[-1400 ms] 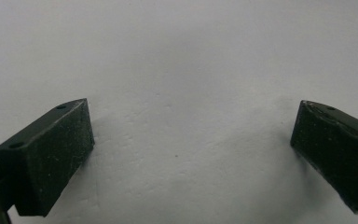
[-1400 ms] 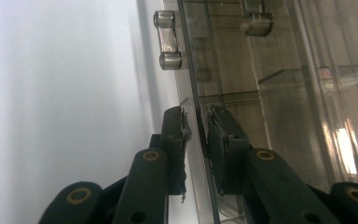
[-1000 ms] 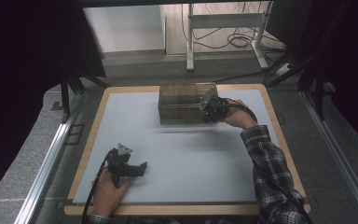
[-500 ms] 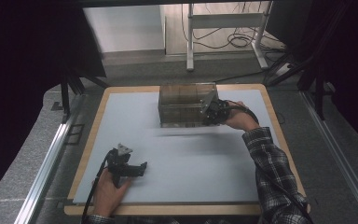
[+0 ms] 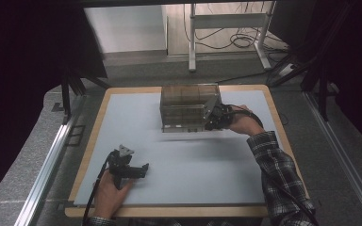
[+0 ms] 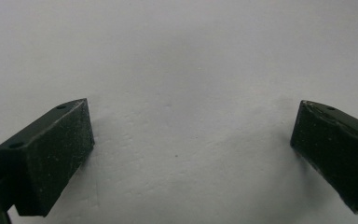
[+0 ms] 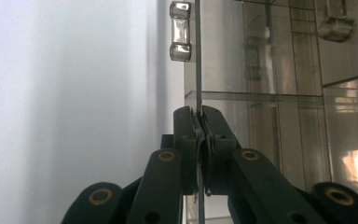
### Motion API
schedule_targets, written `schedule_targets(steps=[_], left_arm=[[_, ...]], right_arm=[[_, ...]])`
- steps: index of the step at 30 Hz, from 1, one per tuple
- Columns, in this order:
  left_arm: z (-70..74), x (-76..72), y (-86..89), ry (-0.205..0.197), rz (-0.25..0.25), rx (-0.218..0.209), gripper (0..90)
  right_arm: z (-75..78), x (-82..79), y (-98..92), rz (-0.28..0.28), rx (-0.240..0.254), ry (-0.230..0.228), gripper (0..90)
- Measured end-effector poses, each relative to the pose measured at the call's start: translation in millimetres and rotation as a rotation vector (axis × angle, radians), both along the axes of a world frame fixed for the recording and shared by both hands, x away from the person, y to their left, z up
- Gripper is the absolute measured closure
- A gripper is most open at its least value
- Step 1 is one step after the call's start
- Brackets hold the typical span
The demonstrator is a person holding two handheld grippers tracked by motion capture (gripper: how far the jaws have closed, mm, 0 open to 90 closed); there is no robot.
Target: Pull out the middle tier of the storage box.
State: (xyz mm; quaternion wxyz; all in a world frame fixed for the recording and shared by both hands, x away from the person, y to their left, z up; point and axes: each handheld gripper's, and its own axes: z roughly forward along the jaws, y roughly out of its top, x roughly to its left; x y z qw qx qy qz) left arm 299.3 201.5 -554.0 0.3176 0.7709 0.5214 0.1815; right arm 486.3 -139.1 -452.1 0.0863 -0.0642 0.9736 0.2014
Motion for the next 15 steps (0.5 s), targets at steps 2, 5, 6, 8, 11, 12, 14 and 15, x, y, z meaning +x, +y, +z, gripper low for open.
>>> schedule_targets(steps=[2, 5, 6, 8, 11, 12, 14, 15], left_arm=[[0.0, 0.0, 0.0, 0.000, 0.000, 0.000, 0.0], [0.0, 0.0, 0.0, 0.000, 0.000, 0.000, 0.0], [0.0, 0.0, 0.0, 0.000, 0.000, 0.000, 0.0], [0.0, 0.0, 0.0, 0.000, 0.000, 0.000, 0.0], [-0.1, 0.0, 0.0, 0.000, 0.000, -0.001, 0.0], [0.0, 0.0, 0.0, 0.000, 0.000, 0.000, 0.0], [-0.1, 0.0, 0.0, 0.000, 0.000, 0.000, 0.0], [-0.1, 0.0, 0.0, -0.001, 0.000, 0.000, 0.0]], right_arm=[[0.1, -2.5, -0.2, 0.004, 0.001, 0.000, 85.4], [-0.4, -6.3, -0.4, 0.007, -0.002, -0.005, 85.5], [-0.4, -7.5, -0.6, 0.009, -0.002, -0.005, 85.4], [-0.8, -11.4, -1.0, 0.014, -0.001, -0.005, 85.4], [-1.3, -13.9, -1.0, 0.020, -0.005, -0.005, 85.5], [-1.6, -15.1, -0.9, 0.024, -0.006, -0.010, 85.5], [-2.1, -17.6, -1.1, 0.024, -0.006, -0.012, 85.5], [-2.5, -20.0, -1.3, 0.025, -0.008, -0.017, 85.5]])
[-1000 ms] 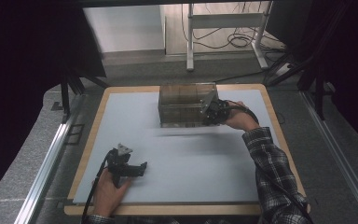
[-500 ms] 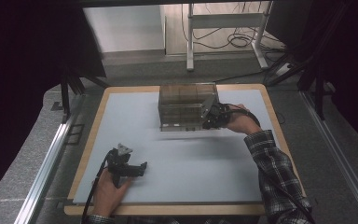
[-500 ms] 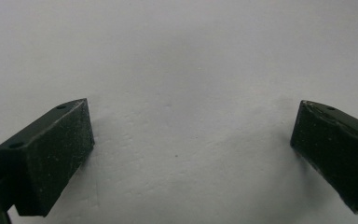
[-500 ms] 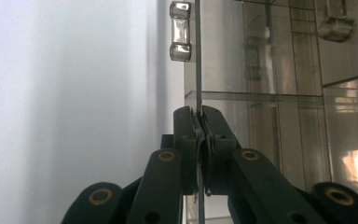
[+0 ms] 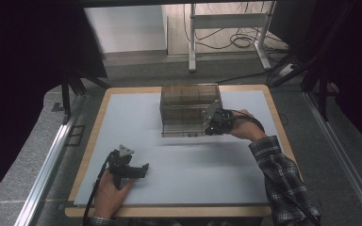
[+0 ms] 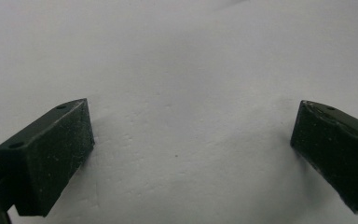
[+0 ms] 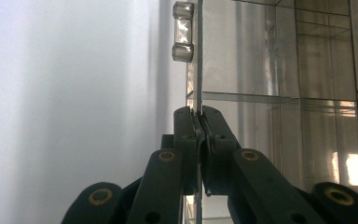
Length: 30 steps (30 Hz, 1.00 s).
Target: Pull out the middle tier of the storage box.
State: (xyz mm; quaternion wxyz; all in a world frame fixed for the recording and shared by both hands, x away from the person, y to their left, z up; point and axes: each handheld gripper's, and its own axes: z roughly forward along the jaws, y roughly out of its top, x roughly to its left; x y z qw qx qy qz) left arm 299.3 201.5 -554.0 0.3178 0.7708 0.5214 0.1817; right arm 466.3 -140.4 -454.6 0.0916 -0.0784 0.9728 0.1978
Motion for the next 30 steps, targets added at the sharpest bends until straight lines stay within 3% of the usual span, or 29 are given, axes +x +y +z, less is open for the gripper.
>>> schedule_targets(steps=[15, 30], left_arm=[[0.0, 0.0, 0.0, 0.000, 0.000, 0.000, 0.0], [0.0, 0.0, 0.0, 0.000, 0.000, 0.000, 0.0]], right_arm=[[-7.2, -7.1, -0.7, 0.005, -0.002, -0.014, 82.6], [4.7, -18.0, -8.2, -0.052, 0.077, -0.016, 69.3]])
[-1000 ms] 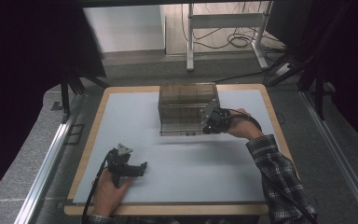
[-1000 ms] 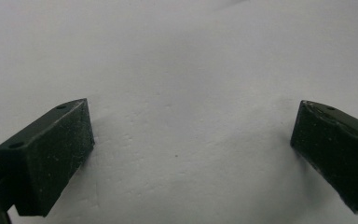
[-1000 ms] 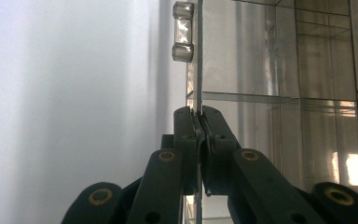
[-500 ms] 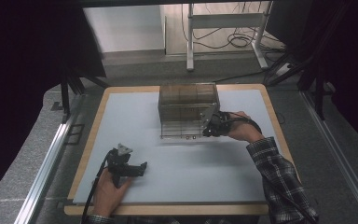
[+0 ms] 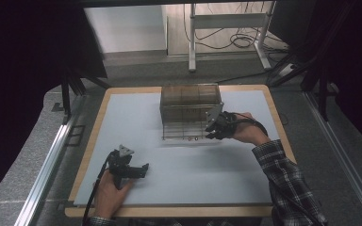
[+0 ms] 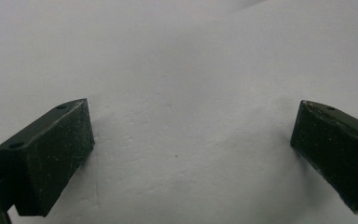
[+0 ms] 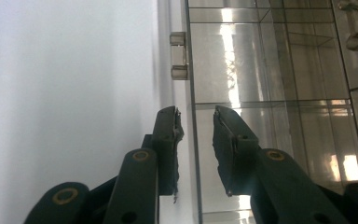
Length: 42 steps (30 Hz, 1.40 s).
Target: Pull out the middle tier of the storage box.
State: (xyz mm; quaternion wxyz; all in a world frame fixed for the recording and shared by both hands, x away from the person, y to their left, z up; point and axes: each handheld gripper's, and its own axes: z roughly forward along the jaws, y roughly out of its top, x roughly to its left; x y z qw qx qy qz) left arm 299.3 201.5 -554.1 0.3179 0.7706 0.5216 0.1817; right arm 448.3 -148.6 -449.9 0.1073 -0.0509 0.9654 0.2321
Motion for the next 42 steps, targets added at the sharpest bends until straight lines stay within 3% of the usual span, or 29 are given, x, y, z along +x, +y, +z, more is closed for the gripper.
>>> schedule_targets(steps=[23, 25, 26, 33, 42], left_arm=[[0.0, 0.0, 0.0, 0.000, 0.000, 0.000, 0.0], [0.0, 0.0, 0.0, 0.000, 0.000, 0.000, 0.0], [0.0, 0.0, 0.0, 0.000, 0.000, 0.000, 0.0], [0.0, 0.0, 0.0, 0.000, 0.000, 0.000, 0.0], [0.0, 0.0, 0.0, 0.000, 0.000, 0.000, 0.0]], right_arm=[[1.4, -25.0, -18.7, -0.187, 0.112, -0.020, 36.8], [0.0, -25.5, -18.9, -0.183, 0.128, -0.004, 35.7], [0.7, -28.9, -19.7, -0.200, 0.112, -0.037, 34.2], [-2.3, -35.9, -20.4, -0.220, 0.132, -0.041, 29.3], [-10.7, -44.7, -29.2, -0.301, 0.178, -0.026, 21.1]])
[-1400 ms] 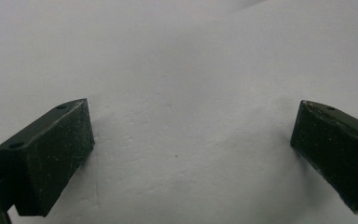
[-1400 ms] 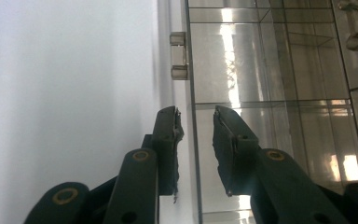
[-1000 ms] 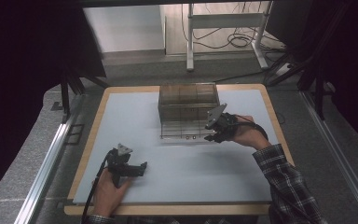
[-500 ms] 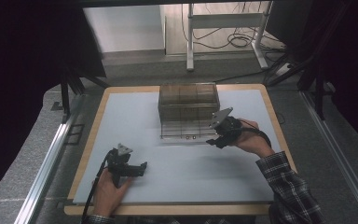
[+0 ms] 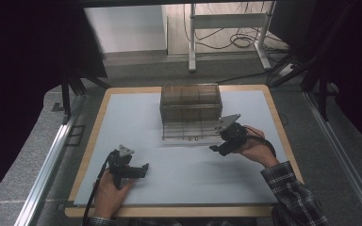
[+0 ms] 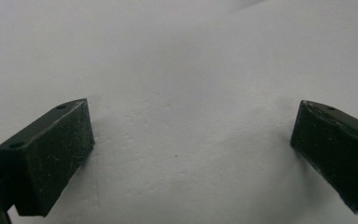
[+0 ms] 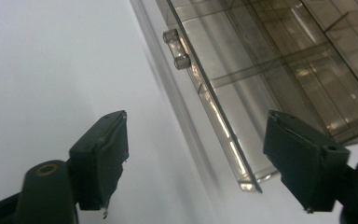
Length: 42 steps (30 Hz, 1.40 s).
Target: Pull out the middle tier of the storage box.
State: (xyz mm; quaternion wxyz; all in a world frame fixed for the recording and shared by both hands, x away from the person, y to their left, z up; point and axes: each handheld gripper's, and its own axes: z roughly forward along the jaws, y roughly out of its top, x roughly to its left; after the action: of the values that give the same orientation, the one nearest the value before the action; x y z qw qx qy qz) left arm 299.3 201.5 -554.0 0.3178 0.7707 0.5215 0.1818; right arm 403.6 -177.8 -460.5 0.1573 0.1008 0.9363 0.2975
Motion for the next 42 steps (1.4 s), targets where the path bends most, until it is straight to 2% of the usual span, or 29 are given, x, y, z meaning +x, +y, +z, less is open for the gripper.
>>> schedule_targets(steps=[3, 5, 8, 26, 42], left_arm=[[0.0, 0.0, 0.0, 0.000, 0.000, 0.000, 0.0], [0.0, 0.0, 0.0, 0.000, 0.000, 0.000, 0.0], [0.0, 0.0, 0.0, 0.000, 0.000, 0.000, 0.0], [0.0, 0.0, 0.0, 0.000, 0.000, 0.000, 0.0], [0.1, 0.0, 0.0, 0.000, 0.001, 0.001, 0.0]], right_arm=[[-1.6, -1.4, -2.7, -0.010, 0.015, 0.008, 19.9], [-3.6, -3.8, -6.4, -0.049, 0.032, 0.007, 17.2], [-4.1, -5.9, -10.9, -0.065, 0.057, 0.025, 14.5], [-6.3, -25.8, -40.5, -0.167, 0.140, 0.003, 5.1], [-28.3, -38.6, -65.5, -0.224, 0.132, 0.016, 0.8]])
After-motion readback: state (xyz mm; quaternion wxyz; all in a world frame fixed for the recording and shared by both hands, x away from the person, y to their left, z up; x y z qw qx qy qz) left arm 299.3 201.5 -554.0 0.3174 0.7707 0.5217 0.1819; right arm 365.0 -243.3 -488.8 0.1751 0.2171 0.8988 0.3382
